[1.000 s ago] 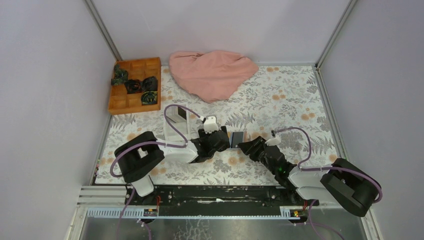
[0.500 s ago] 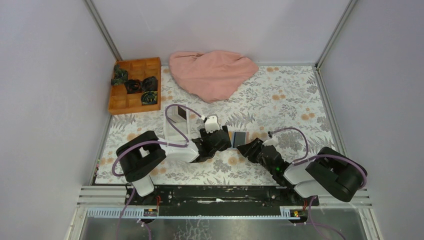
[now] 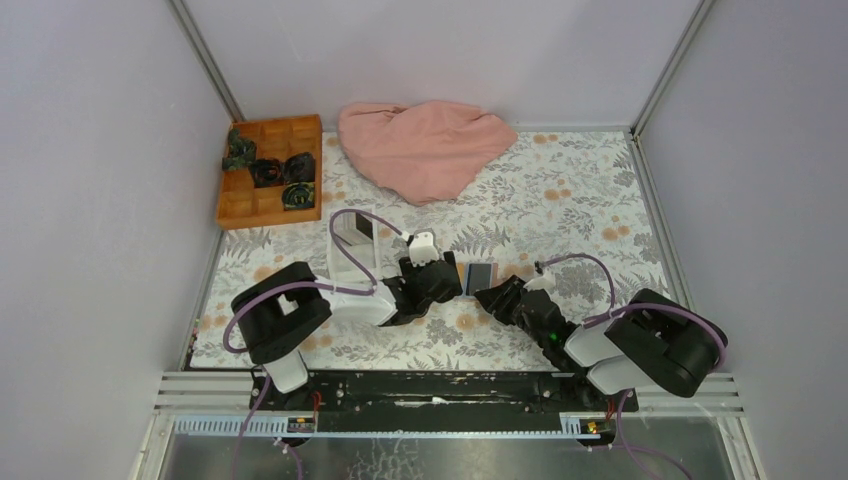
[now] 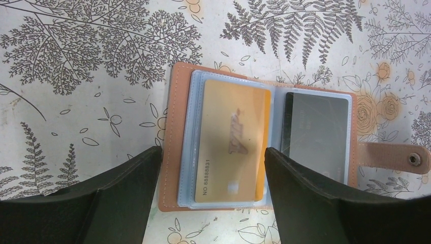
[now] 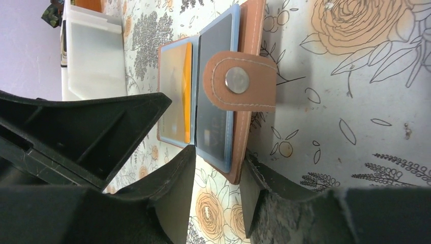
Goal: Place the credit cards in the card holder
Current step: Close the card holder at the center of the board.
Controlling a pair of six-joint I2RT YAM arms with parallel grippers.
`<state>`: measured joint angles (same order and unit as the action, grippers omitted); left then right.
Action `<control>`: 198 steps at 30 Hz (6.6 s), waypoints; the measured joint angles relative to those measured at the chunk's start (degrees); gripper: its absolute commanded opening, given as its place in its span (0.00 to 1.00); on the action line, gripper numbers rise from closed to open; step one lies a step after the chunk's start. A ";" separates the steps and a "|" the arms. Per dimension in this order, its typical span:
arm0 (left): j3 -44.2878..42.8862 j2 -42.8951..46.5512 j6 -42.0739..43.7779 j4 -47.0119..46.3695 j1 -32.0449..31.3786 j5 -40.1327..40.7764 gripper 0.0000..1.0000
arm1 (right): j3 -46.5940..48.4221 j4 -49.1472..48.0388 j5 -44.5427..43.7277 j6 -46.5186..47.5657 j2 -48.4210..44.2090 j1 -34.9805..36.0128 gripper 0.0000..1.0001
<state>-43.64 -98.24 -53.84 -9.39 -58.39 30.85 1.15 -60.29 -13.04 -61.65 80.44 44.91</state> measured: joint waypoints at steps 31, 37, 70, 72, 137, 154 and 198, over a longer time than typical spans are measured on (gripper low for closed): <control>1.60 0.59 -0.48 -2.54 0.07 -0.07 0.88 | 1.55 -2.56 -2.95 0.85 3.69 0.04 0.14; 2.36 1.77 -2.19 -2.54 0.39 -0.37 0.97 | 1.40 -1.90 -2.99 0.70 1.16 0.04 0.03; 12.87 2.01 -8.83 -26.71 4.87 -12.59 0.98 | -0.92 8.70 -3.93 -11.39 -16.57 -0.07 0.00; 12.98 1.99 -9.29 -27.21 4.87 -13.00 0.97 | -0.92 8.85 -3.85 -11.50 -16.48 -0.07 0.00; 13.00 14.62 0.46 -16.41 -0.22 -14.86 0.88 | 4.46 1.60 9.31 -8.50 5.35 -0.28 0.00; 8.74 10.99 0.96 -16.31 -1.25 -16.11 0.88 | 4.46 0.68 9.64 -8.50 6.21 -0.28 0.00; 0.85 3.82 -2.71 -12.13 -0.81 -19.98 0.88 | 4.24 1.55 11.30 -9.05 5.31 -0.76 0.44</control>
<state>-42.78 -94.41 -56.55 -21.52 -59.20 10.87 5.39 -58.74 -1.74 -70.70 85.76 44.14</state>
